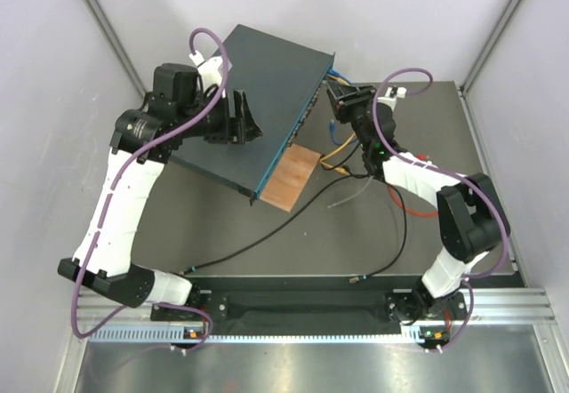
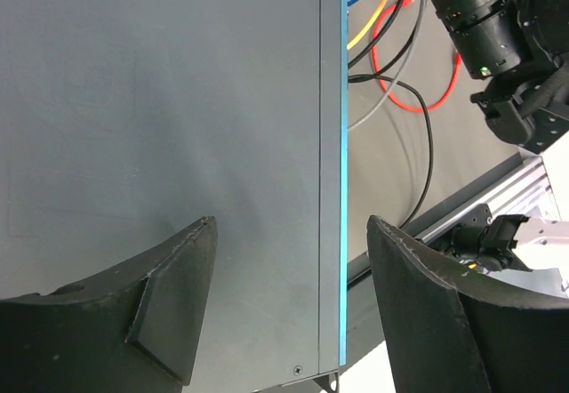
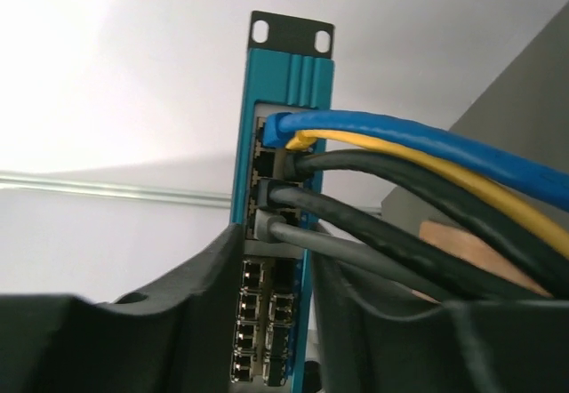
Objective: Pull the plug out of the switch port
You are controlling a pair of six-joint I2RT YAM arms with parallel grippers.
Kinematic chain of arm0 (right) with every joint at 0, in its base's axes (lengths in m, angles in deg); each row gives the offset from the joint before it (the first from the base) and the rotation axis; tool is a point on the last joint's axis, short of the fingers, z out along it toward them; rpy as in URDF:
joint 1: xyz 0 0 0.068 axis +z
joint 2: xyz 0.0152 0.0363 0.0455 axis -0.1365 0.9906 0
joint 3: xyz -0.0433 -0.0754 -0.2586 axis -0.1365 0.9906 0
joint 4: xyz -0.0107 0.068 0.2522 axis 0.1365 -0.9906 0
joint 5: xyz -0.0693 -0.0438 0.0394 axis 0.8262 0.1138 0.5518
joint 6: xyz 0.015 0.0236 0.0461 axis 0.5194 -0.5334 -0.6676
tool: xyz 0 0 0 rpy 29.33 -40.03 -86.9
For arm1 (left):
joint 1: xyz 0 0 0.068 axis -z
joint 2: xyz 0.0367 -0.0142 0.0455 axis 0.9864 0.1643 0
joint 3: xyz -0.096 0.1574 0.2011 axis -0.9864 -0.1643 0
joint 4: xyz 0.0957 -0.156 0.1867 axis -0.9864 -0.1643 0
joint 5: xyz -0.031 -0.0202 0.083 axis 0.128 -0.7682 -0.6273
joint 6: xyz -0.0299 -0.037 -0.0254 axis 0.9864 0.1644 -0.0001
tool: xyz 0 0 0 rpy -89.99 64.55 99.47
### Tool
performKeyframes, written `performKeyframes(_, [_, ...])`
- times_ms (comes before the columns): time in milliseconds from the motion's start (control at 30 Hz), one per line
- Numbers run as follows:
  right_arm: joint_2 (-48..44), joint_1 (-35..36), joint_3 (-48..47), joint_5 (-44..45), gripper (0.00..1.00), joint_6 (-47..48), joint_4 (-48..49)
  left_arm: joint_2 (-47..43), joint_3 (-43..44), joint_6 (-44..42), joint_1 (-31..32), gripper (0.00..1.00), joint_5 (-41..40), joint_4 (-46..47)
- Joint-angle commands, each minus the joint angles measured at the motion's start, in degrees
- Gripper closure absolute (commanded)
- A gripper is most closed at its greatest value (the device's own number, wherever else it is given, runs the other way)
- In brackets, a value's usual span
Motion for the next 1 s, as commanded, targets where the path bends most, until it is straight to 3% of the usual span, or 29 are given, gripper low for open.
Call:
performKeyframes(0, [1.7, 0.46, -0.64, 0.88, 0.61, 2.3, 7.86, -0.87, 0.49, 1.31, -0.11, 0.27, 1.46, -0.25])
performKeyframes(233, [5.13, 0.63, -1.09, -1.58, 0.61, 3.18, 14.36, 0.98, 1.02, 3.42, -0.2, 0.29, 1.9, -0.17])
performKeyframes(367, [7.15, 0.46, -2.04, -1.32, 0.66, 2.65, 17.09, 1.07, 1.9, 3.87, -0.11, 0.29, 1.73, -1.39])
performKeyframes(800, [9.53, 0.63, -9.25, -2.55, 0.7, 4.67, 9.36, 1.95, 3.48, 2.99, -0.2, 0.29, 2.34, -3.68])
performKeyframes(967, [9.53, 0.72, -11.46, -3.34, 0.77, 5.91, 6.0, 2.12, 3.22, 2.28, -0.2, 0.29, 2.52, -4.03])
